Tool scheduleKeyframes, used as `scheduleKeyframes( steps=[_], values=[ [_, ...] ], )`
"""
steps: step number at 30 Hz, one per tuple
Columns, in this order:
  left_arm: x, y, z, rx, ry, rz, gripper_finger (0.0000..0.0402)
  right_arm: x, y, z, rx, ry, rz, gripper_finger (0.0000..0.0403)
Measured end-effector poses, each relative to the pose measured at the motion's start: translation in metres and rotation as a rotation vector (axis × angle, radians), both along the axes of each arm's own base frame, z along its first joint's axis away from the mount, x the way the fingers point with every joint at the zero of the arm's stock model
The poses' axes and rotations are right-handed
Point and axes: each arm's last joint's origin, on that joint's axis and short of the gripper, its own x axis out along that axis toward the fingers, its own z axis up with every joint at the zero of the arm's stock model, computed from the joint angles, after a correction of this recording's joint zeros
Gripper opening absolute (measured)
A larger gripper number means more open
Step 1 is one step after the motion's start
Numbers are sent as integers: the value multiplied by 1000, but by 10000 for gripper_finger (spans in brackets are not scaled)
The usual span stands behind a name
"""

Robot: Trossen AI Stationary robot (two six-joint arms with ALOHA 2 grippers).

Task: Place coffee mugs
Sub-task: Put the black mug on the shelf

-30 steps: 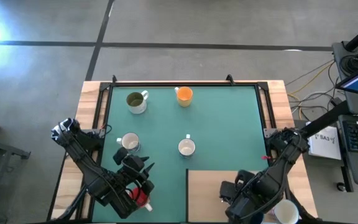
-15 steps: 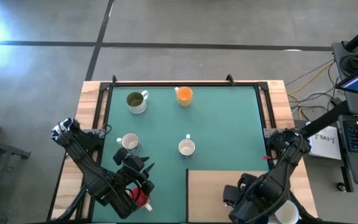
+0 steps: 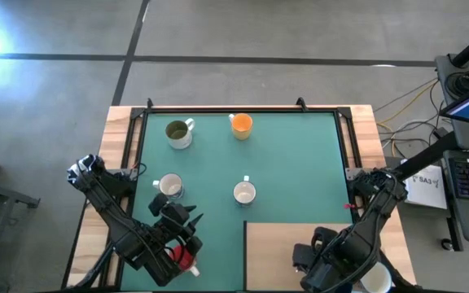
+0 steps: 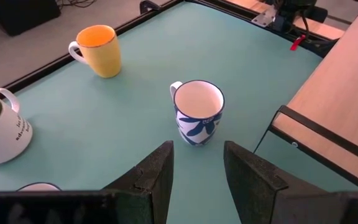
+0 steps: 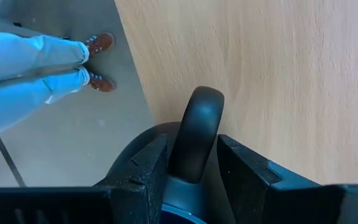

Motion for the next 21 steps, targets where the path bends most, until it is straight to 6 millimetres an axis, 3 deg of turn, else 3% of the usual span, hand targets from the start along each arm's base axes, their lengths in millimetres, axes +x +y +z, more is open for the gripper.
scheduleKeyframes(
  steps=[21],
  values=[
    [0, 0, 0, -3, -3, 0, 123, 7, -10, 4, -35, -73, 98, 128]
  ],
)
